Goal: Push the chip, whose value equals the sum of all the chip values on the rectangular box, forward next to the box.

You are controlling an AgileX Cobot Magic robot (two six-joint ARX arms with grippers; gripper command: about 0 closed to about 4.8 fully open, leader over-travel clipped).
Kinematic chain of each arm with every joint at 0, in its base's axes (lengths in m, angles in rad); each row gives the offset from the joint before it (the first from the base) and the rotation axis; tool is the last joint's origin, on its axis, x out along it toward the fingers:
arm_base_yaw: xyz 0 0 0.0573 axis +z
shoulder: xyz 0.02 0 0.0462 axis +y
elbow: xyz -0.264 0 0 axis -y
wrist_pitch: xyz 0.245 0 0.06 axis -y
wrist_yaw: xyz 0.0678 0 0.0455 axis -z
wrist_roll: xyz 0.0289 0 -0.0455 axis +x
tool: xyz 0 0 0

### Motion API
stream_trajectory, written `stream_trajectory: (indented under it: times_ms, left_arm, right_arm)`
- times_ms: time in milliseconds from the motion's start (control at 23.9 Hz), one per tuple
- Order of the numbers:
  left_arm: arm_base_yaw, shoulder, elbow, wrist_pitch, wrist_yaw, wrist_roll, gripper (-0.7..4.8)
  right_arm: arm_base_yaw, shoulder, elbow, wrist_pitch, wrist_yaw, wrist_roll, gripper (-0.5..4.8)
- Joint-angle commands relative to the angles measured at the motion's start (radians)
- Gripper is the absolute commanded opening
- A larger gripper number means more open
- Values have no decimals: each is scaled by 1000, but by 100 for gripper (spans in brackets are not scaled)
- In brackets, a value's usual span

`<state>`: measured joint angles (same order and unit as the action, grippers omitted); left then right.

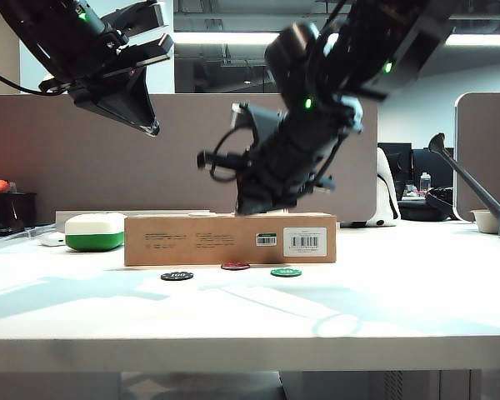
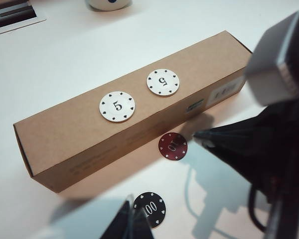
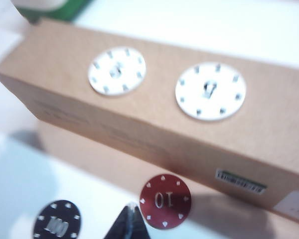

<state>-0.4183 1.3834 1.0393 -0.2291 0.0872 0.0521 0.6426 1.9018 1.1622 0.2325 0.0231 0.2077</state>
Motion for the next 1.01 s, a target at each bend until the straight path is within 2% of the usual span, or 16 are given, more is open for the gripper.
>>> stream_trajectory:
  times_ms: [42, 209, 503, 586, 921, 1005]
  left_arm:
    - [2, -2, 5, 6, 4, 0, -5]
    - [2, -2, 5, 6, 4, 0, -5]
    - [2, -2, 5, 6, 4, 0, -5]
    - [2, -2, 5, 6, 4, 0, -5]
    - [2, -2, 5, 6, 4, 0, -5]
    - [2, -2, 5, 6, 4, 0, -5]
  right_arm:
    - [0, -61, 2, -61, 2, 1, -1]
    - [-1, -106, 2, -198, 1, -1, -1]
    - [-2, -163, 2, -568, 1, -30, -1]
    - [0, -194, -1, -630, -3, -29, -1]
    - [17, -455, -78, -655, 5, 2, -1]
    - [17, -560, -147, -643, 56, 18, -1]
